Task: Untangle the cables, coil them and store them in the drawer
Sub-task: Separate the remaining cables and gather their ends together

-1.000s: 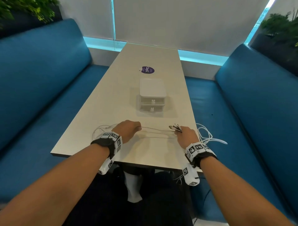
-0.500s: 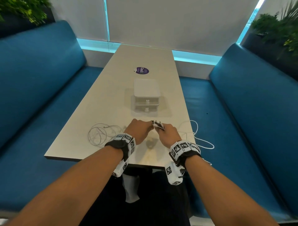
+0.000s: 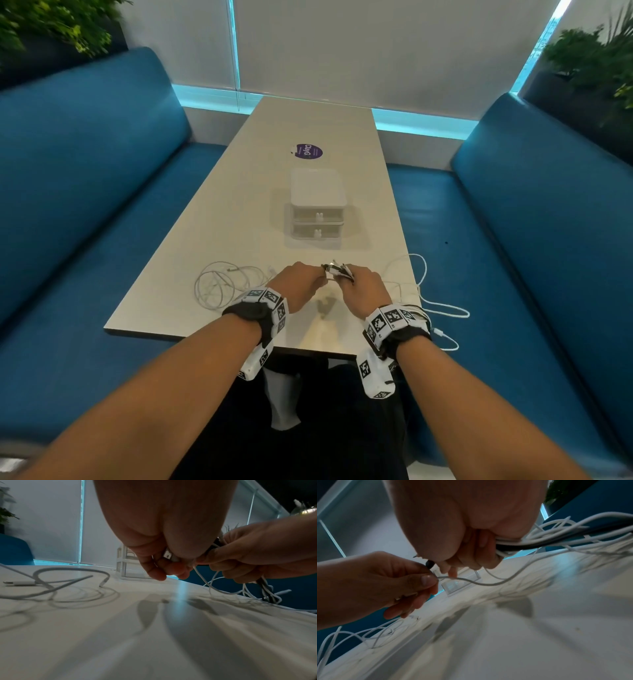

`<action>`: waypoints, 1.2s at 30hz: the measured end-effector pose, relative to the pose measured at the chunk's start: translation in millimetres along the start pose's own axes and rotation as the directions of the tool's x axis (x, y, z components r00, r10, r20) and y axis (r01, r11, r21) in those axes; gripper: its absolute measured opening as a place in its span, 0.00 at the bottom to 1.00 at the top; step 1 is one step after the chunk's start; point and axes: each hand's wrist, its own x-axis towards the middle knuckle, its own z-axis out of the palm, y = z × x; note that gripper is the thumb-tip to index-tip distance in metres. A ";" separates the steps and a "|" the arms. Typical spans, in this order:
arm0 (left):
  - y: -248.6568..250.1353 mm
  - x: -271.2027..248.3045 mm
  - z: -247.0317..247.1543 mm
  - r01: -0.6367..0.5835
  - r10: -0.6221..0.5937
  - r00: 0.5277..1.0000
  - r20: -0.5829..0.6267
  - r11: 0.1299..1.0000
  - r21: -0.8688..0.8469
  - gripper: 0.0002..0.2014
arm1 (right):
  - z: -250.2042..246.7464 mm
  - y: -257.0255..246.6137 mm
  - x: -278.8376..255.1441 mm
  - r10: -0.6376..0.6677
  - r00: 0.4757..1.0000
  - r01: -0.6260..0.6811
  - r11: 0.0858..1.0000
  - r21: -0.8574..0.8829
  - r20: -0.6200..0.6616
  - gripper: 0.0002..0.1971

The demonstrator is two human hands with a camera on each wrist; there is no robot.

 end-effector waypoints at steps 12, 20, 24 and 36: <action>-34.9 -12.5 -8.4 0.051 -0.052 0.997 -0.056 0.999 -0.014 0.10 | -11.9 24.7 5.4 0.222 0.974 -0.212 0.965 -0.153 0.054 0.12; -53.6 -14.1 -14.1 0.112 -0.077 0.974 -0.213 0.980 0.162 0.12 | -39.3 60.3 -3.0 0.439 0.885 -0.462 0.869 -0.178 -0.156 0.09; -54.6 -13.5 -13.3 0.265 -0.187 0.943 -0.274 0.922 0.282 0.13 | -34.0 50.6 1.6 0.373 0.901 -0.402 0.911 -0.098 -0.223 0.15; -52.8 -13.6 2.5 0.320 -0.315 0.945 -0.084 0.852 0.415 0.17 | -10.1 14.5 6.4 0.271 0.962 -0.271 0.962 -0.013 -0.026 0.12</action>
